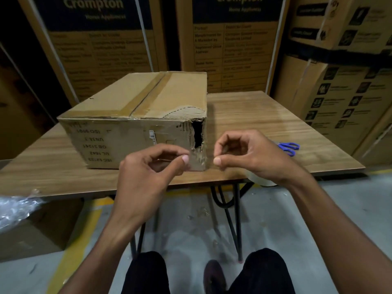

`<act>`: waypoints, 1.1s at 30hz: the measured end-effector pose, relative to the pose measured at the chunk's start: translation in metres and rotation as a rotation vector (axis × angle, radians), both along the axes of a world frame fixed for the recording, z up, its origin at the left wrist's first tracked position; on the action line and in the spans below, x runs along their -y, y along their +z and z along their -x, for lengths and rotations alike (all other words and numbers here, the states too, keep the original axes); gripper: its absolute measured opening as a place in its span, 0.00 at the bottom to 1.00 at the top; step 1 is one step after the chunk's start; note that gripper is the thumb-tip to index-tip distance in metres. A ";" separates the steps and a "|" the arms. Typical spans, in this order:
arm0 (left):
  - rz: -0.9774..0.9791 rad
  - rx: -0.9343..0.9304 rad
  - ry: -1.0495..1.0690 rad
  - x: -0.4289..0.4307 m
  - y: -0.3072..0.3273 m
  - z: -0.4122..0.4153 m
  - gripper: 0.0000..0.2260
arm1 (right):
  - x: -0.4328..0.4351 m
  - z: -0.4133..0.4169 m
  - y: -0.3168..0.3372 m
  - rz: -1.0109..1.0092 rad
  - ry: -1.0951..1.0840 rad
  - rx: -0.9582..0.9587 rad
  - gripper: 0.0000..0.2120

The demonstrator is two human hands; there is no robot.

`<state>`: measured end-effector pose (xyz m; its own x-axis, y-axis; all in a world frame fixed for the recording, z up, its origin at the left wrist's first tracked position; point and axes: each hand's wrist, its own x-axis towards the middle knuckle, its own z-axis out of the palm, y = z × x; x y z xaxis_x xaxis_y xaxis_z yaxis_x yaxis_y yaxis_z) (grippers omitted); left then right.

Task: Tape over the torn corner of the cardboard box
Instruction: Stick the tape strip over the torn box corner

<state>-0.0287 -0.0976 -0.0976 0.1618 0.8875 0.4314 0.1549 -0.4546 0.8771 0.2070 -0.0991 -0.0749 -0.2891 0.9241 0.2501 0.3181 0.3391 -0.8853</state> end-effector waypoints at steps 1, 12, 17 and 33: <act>0.030 0.031 0.004 -0.002 -0.001 0.001 0.05 | -0.001 0.000 -0.001 -0.004 -0.043 -0.026 0.06; 0.219 0.402 0.061 -0.038 0.004 -0.017 0.08 | -0.026 0.029 -0.011 -0.151 -0.565 -0.453 0.05; 0.124 0.302 0.146 -0.047 -0.002 -0.019 0.07 | -0.039 0.033 -0.008 -0.185 -0.643 -0.373 0.03; -0.092 0.102 0.361 -0.056 -0.012 -0.030 0.05 | -0.051 0.029 -0.011 -0.184 -0.677 -0.326 0.05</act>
<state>0.0014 -0.0416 -0.1092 -0.2018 0.8365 0.5095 0.2332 -0.4642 0.8545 0.1779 -0.0480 -0.0858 0.4389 0.8084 0.3922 0.2411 0.3146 -0.9181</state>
